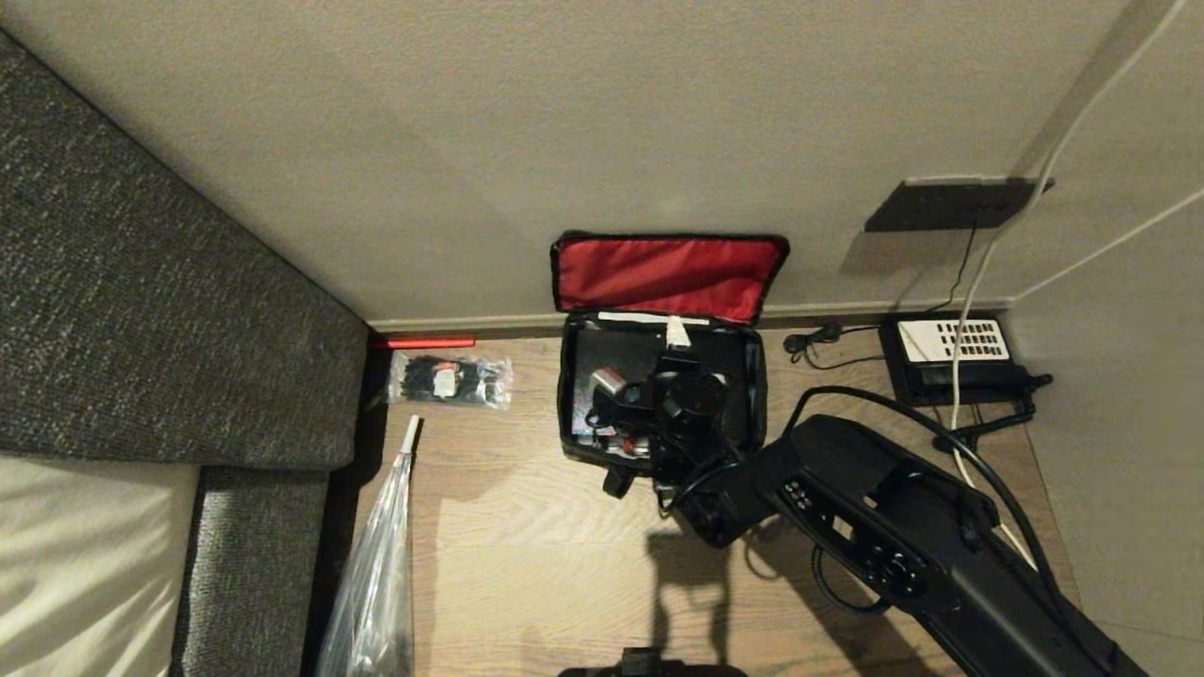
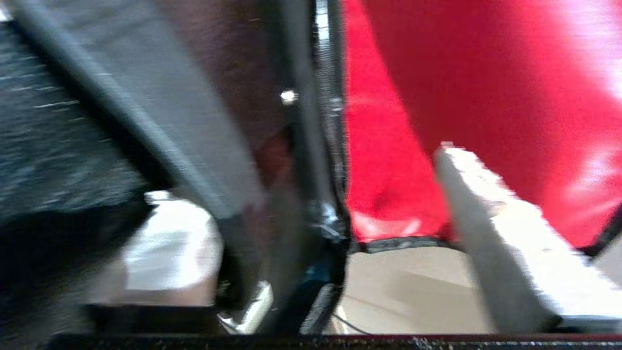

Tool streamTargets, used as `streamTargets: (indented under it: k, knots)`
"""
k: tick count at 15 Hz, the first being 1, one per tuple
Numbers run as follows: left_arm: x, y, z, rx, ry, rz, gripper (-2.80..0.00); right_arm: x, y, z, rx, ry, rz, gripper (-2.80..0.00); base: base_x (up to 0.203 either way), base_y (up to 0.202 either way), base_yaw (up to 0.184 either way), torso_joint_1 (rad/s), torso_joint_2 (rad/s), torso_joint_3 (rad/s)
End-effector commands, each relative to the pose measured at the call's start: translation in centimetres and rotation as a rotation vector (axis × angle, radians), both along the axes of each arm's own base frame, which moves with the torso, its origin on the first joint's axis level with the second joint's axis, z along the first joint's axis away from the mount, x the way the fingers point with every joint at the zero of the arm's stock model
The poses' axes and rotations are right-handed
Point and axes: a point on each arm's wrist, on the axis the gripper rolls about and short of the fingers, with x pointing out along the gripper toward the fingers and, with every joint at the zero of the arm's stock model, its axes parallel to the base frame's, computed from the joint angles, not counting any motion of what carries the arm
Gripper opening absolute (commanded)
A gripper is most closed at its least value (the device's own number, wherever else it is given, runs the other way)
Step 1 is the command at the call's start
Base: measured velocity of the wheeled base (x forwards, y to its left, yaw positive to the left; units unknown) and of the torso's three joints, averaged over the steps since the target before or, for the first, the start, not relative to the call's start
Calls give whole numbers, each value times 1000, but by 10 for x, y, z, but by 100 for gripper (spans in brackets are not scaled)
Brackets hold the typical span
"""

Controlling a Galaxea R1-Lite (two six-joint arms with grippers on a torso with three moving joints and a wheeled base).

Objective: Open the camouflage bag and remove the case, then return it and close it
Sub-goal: Lift the black box

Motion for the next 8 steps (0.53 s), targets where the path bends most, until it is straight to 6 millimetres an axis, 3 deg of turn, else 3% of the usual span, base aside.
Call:
streamTargets:
  k: [1, 8]
  knots:
    - [0, 0, -1, 0, 1, 1, -280, 0, 0, -1, -3, -1, -4, -280, 0, 0, 0, 0, 0, 0]
    - [0, 0, -1, 0, 1, 1, -280, 0, 2, 4, 17, -25, -4, -280, 0, 0, 0, 0, 0, 0]
